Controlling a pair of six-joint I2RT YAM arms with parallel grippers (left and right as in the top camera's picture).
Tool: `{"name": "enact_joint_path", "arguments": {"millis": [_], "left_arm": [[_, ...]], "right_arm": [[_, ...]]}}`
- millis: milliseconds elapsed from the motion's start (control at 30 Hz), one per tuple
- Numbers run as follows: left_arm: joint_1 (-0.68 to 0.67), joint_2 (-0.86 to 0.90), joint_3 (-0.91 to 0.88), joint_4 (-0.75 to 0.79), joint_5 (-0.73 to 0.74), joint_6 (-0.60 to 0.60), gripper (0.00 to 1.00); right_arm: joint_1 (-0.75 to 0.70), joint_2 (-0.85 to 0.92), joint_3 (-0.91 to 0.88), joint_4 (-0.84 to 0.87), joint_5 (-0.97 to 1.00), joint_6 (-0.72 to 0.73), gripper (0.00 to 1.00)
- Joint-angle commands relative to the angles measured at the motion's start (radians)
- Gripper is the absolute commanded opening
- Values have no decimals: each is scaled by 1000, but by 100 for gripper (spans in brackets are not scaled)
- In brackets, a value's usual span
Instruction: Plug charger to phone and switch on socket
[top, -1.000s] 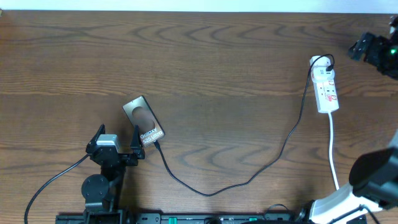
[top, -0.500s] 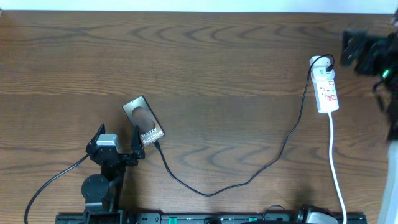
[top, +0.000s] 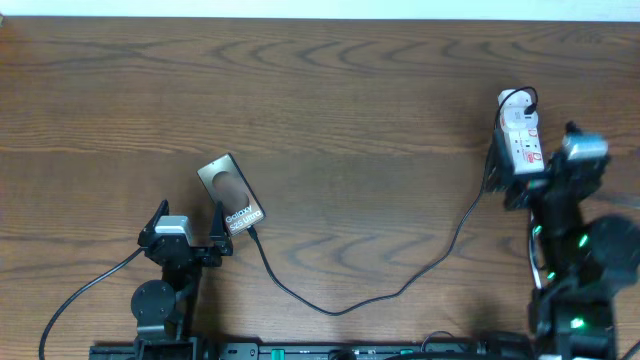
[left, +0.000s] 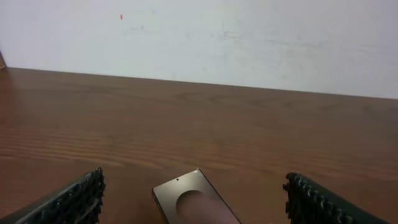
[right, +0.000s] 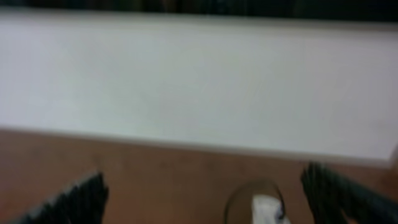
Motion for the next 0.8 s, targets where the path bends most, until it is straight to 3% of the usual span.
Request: {"name": "enact_joint_path", "arguments": {"millis": [0,300,667,767], "left_arm": [[-4,-6,-9,-45,16,10,90],[-4,-6,-9,-45,16,10,90],[-4,-6,-9,-45,16,10,90],[-4,-6,-9,-45,16,10,90]], "right_arm": [[19,-102,-166,113,11,-19,99],[19,-355,-557,436,10,-18,99],[19,-585,-566,-109,18,-19,99],[19,-573,-566,-107,20,-19,99]]}}
